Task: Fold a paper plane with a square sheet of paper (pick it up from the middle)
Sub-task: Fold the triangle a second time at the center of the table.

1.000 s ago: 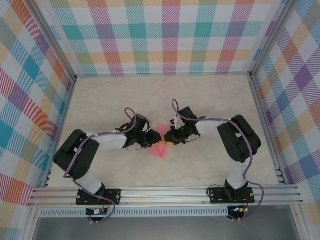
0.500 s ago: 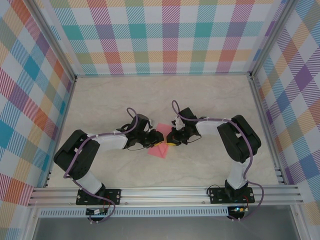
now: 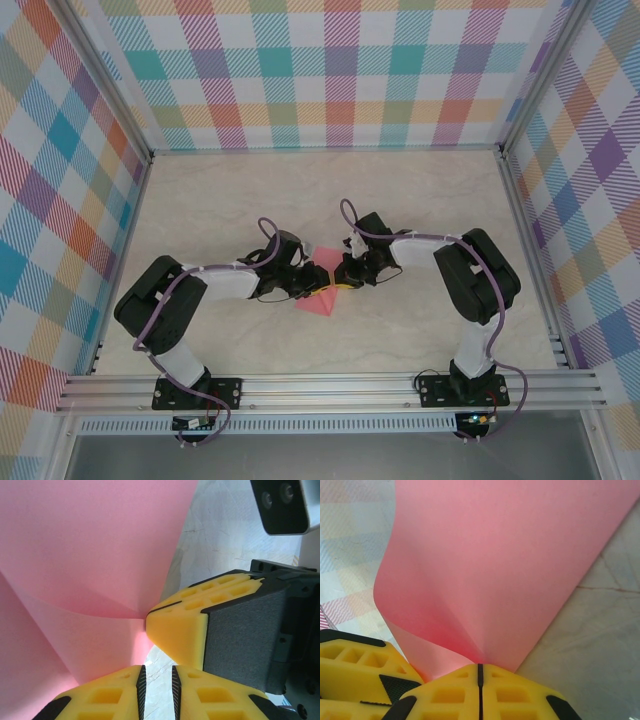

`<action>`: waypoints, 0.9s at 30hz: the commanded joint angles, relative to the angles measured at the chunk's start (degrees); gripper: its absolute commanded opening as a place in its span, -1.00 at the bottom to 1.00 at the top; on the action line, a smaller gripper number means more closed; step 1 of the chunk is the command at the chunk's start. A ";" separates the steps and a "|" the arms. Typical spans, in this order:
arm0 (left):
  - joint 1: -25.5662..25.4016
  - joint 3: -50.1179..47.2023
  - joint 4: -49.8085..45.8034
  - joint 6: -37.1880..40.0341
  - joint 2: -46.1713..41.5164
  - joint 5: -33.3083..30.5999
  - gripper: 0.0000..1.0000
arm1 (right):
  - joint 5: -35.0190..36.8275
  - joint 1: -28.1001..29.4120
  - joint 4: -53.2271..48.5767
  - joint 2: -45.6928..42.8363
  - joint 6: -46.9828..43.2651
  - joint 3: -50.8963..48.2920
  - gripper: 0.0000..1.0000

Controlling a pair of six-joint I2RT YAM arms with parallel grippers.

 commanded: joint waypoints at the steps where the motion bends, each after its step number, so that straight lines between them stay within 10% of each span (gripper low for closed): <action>1: -0.78 1.31 0.78 0.01 0.94 0.80 -0.53 | 0.65 0.09 -1.41 1.17 -1.57 1.41 -0.83; 27: -1.57 2.56 -1.12 0.80 1.62 0.88 -0.53 | 2.00 -0.08 -2.98 2.20 -2.42 3.11 -0.82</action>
